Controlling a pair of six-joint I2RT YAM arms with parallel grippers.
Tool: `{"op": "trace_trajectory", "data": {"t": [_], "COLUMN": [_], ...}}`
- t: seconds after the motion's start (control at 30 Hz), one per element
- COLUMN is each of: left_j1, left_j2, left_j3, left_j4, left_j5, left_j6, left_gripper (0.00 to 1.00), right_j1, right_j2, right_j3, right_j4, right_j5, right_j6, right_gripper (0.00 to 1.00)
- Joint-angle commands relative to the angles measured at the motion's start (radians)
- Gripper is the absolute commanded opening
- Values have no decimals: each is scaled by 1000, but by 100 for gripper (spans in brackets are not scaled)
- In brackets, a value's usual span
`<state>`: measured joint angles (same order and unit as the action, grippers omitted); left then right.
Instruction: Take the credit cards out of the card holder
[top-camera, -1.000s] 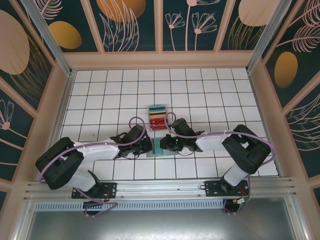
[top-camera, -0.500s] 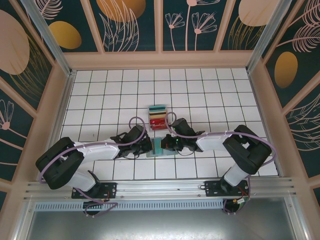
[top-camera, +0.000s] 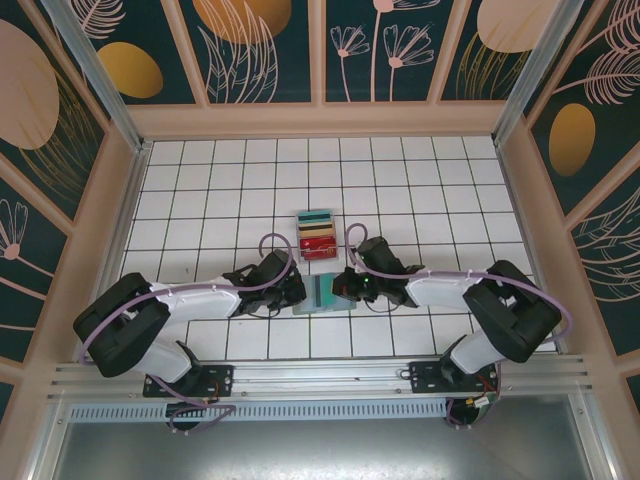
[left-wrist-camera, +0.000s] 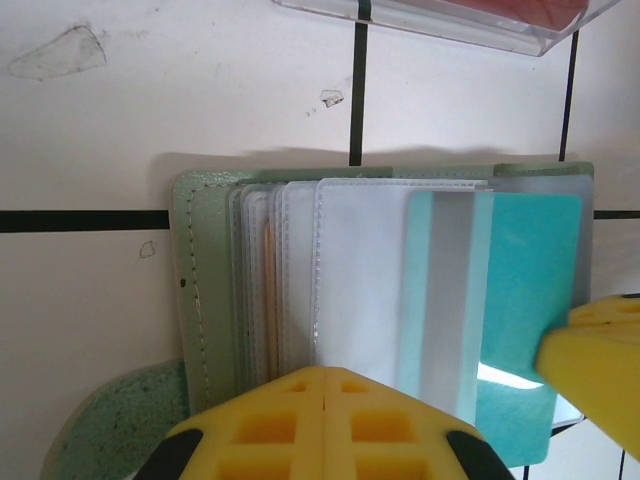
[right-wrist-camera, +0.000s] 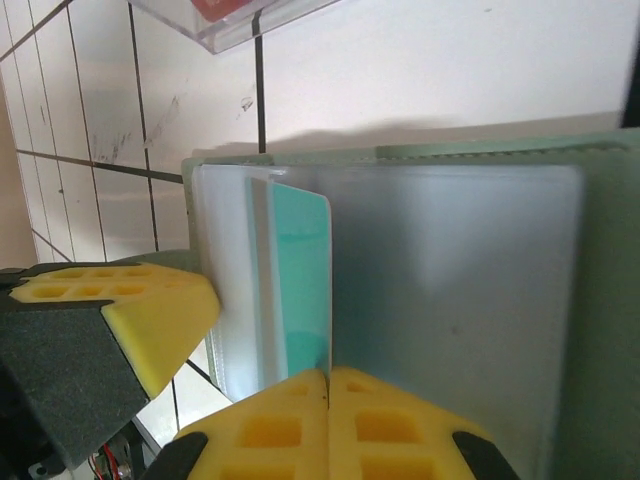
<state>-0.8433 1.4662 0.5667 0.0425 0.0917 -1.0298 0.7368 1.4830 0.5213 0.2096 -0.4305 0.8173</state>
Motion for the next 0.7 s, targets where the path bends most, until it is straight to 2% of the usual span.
{"op": "trace_trajectory", "data": {"t": [0.0,0.3,0.5,0.67], "left_j1": [5,5,5,5], "left_j2": [23,-5,-82,-147], "left_j3": [-16,8,63,126], "left_j4": [-136,-148,-185,-228], "left_j5": [-54,-54,-78,-111], "left_j6": [-7,7,20,25], "left_gripper": [0,0,0,37], "right_j1": [-30,-119,-136,-136], "right_j2": [-43,-213,-282,-251], "right_j3": [-36,-42,46,174], "right_j4": [-58,-207,-330,-425], "right_j5": [38,51,95,135], "right_j6": [-27,-111,-216,-364], "right_gripper": [0,0,0,0]}}
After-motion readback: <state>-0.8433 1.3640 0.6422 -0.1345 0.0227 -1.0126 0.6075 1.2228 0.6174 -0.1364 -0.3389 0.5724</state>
